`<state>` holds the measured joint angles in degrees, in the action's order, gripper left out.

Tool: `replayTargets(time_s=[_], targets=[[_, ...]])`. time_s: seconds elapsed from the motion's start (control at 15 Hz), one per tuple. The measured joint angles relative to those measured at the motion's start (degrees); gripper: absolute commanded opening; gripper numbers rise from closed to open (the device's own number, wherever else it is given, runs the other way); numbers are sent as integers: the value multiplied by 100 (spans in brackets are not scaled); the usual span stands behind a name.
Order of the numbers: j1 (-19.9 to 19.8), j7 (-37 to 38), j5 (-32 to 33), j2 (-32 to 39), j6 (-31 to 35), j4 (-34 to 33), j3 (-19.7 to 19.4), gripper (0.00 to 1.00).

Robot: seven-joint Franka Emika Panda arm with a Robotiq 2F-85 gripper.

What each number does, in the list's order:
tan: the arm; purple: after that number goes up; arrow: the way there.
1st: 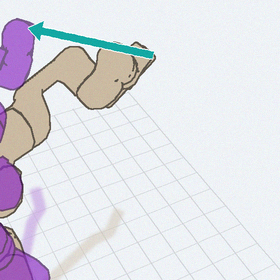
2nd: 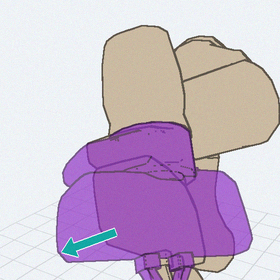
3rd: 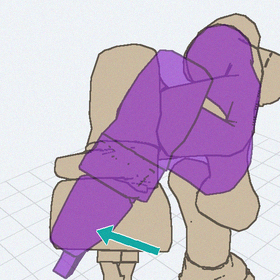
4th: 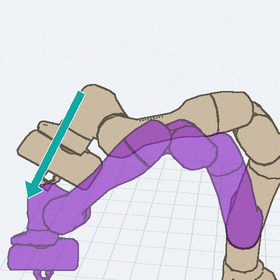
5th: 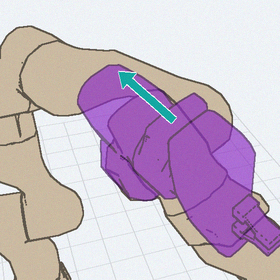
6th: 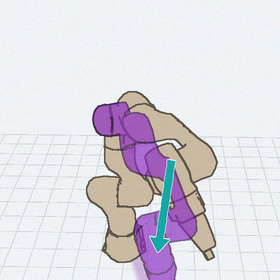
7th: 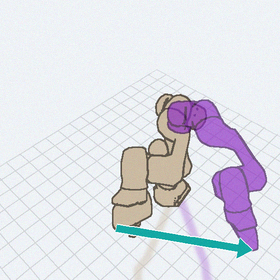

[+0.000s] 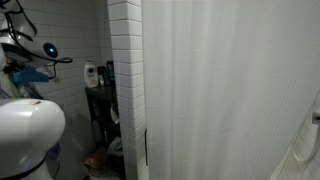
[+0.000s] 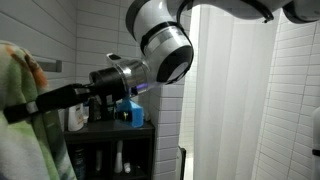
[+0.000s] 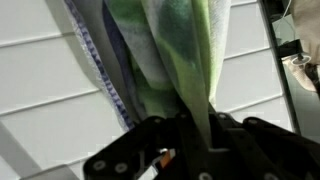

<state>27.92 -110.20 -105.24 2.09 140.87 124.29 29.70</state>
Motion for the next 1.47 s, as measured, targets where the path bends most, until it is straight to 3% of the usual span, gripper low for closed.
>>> replayTargets(time_s=[0.53, 0.93, 1.47], targets=[[-6, -53, -56, -27, 35, -115, -85, 4], [-83, -54, -452, -356, -274, -148, -239, 4], [-207, -46, -1009, -1088, -697, 488, -320, 4]])
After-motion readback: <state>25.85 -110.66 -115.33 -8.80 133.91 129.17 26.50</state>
